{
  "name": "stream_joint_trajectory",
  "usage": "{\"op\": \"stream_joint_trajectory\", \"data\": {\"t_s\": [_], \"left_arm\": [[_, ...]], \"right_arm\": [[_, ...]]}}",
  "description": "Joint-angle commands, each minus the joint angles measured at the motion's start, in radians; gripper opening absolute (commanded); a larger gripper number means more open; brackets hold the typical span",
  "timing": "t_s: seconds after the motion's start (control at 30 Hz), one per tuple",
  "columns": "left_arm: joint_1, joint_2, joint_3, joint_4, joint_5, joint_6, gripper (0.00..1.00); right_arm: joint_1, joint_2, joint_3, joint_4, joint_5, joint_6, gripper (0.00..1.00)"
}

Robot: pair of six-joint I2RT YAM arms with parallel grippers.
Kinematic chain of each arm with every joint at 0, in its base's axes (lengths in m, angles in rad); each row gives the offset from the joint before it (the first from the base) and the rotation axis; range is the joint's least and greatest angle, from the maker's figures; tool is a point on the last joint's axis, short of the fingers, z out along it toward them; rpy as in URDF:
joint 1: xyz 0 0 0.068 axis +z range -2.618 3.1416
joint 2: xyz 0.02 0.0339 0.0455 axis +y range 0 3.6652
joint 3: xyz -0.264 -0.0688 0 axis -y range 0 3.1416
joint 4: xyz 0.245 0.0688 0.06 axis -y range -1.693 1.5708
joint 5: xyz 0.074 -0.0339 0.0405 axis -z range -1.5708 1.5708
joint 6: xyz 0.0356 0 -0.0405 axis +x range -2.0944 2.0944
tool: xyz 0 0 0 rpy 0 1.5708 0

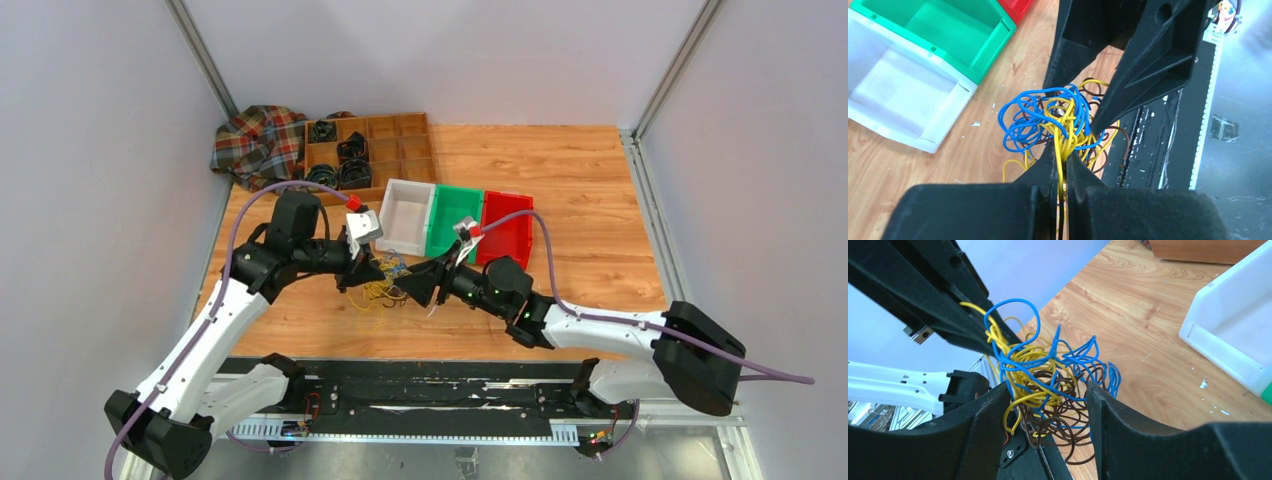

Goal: Untangle the cables

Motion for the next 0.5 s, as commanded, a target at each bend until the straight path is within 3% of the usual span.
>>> {"op": "stream_joint_trajectory", "data": {"t_s": [0.0, 0.07, 0.27, 0.47], "left_arm": [[0.002, -0.027, 0.043, 0.046, 0.052, -0.096, 0.01], [0.002, -0.034, 0.052, 0.042, 0.057, -0.098, 0.01], [0.002, -0.018, 0.157, -0.084, -0.007, 0.009, 0.01], [0.002, -0.058, 0.220, -0.095, -0.211, 0.081, 0.01]], "right_arm": [[-0.010, 0.032, 0.067, -0.020, 0.060, -0.021, 0.55], [-0.010, 0.052, 0.099, -0.042, 0.058, -0.031, 0.46], [-0.016, -0.009, 0.058, -0.166, 0.146, -0.061, 0.02], [-0.155, -0.166, -0.027, -0.313, 0.133, -0.094, 0.01]]}}
